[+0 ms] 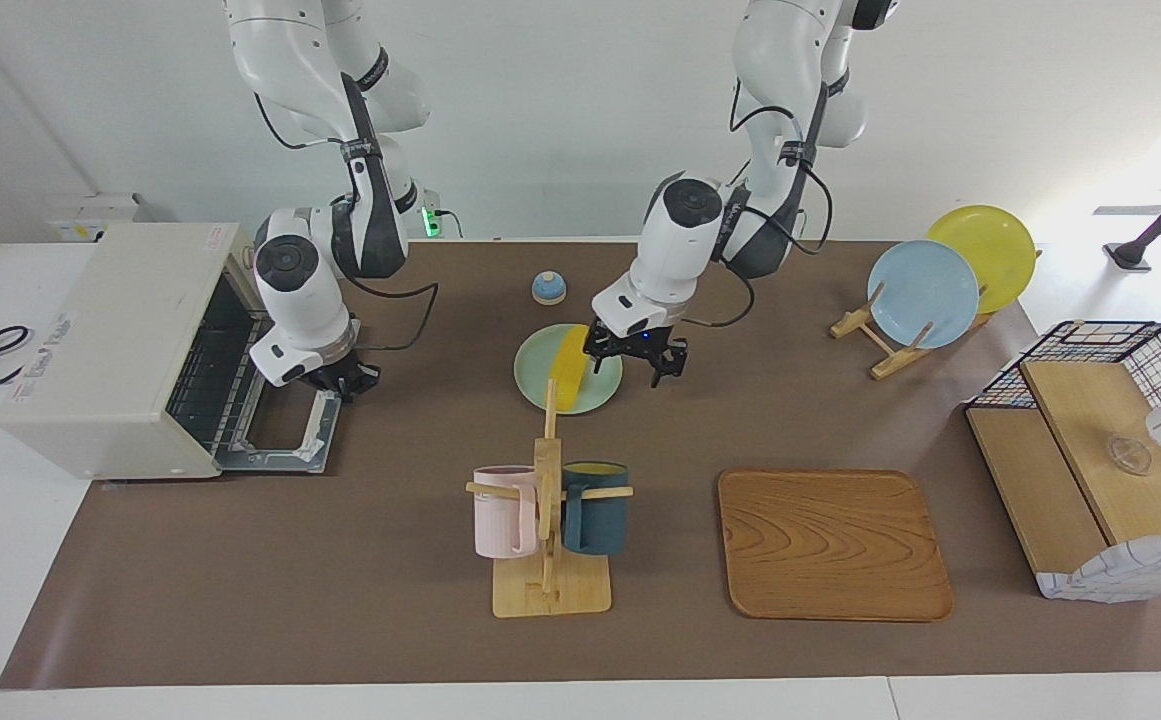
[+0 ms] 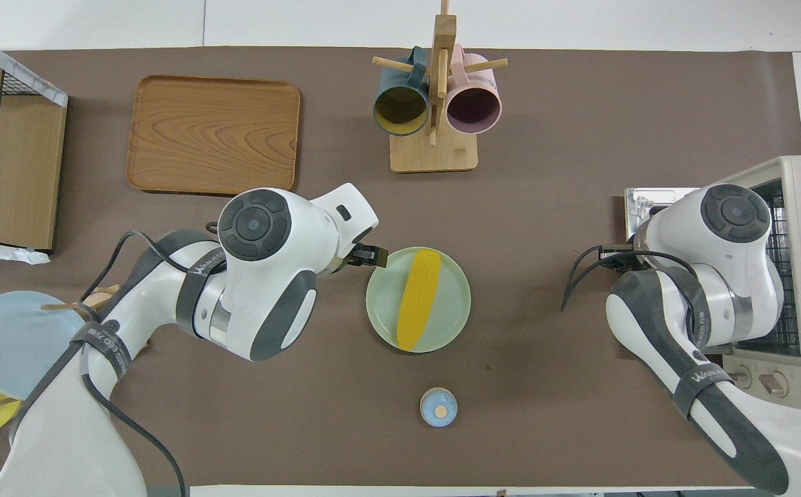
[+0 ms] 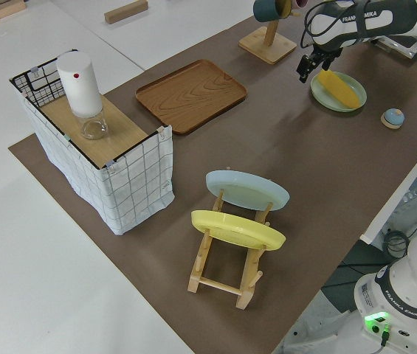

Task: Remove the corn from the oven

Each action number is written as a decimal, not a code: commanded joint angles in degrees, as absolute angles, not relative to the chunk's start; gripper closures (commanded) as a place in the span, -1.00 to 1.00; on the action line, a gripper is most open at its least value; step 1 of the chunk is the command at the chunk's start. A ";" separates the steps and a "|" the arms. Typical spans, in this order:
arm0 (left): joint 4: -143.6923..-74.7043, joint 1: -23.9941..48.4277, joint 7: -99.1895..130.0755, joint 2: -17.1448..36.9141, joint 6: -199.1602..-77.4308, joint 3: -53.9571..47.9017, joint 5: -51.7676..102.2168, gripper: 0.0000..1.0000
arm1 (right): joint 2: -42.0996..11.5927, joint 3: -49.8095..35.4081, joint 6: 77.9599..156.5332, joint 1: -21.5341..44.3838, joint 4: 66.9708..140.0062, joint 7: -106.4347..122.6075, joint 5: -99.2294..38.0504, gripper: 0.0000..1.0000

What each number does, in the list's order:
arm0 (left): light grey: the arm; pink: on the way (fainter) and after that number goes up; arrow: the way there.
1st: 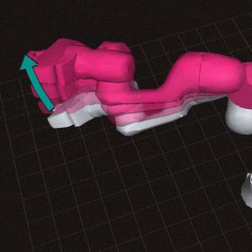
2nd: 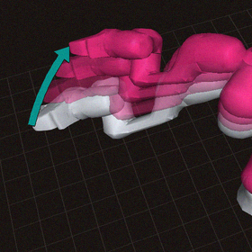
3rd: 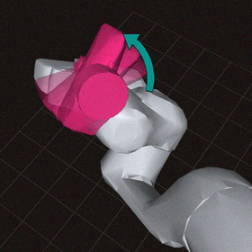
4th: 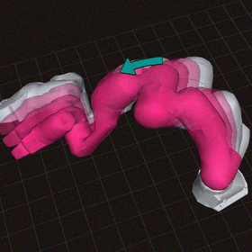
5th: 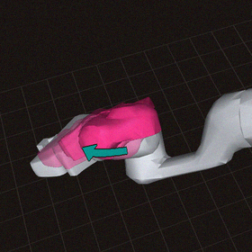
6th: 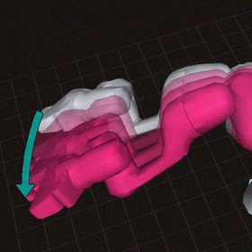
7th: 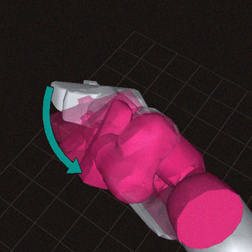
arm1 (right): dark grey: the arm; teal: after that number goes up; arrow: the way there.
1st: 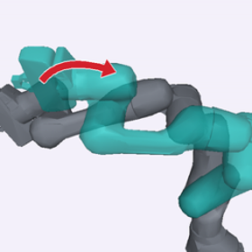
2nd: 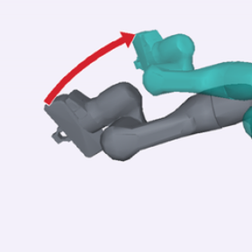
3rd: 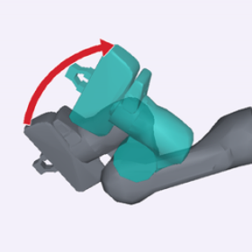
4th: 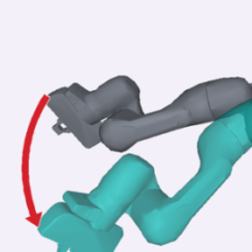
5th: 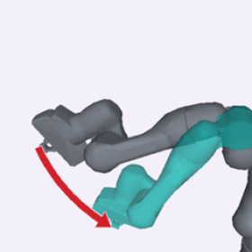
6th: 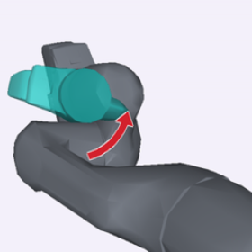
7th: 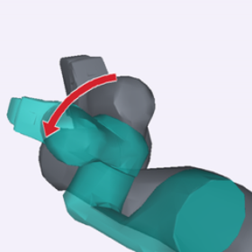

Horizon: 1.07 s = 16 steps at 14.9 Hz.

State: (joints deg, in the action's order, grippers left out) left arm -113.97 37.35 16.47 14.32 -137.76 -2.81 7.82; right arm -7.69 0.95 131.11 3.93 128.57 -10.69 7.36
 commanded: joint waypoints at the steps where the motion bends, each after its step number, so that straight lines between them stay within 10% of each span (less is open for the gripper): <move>1: -114.52 41.65 16.79 18.36 -144.22 -1.76 8.61 -1.00 | -6.86 1.23 128.25 2.11 128.33 -8.79 11.94 1.00; 9: -114.35 43.33 16.35 20.04 -145.20 -1.76 8.61 -0.98 | -0.45 1.32 103.01 -2.96 114.35 2.78 16.87 1.00; 13: -114.17 43.42 17.14 19.95 -144.41 -1.76 8.61 0.39 | 2.37 1.06 95.14 -5.19 109.19 7.82 16.79 1.00; 16: -113.04 43.16 19.77 19.95 -143.27 -1.76 8.70 1.00 | 2.11 0.44 84.84 -4.14 98.81 8.17 15.74 1.00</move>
State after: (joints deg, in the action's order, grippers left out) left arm -114.00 42.32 18.13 19.83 -144.25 -2.73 7.90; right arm 2.50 1.27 90.74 -5.14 105.54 7.53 15.52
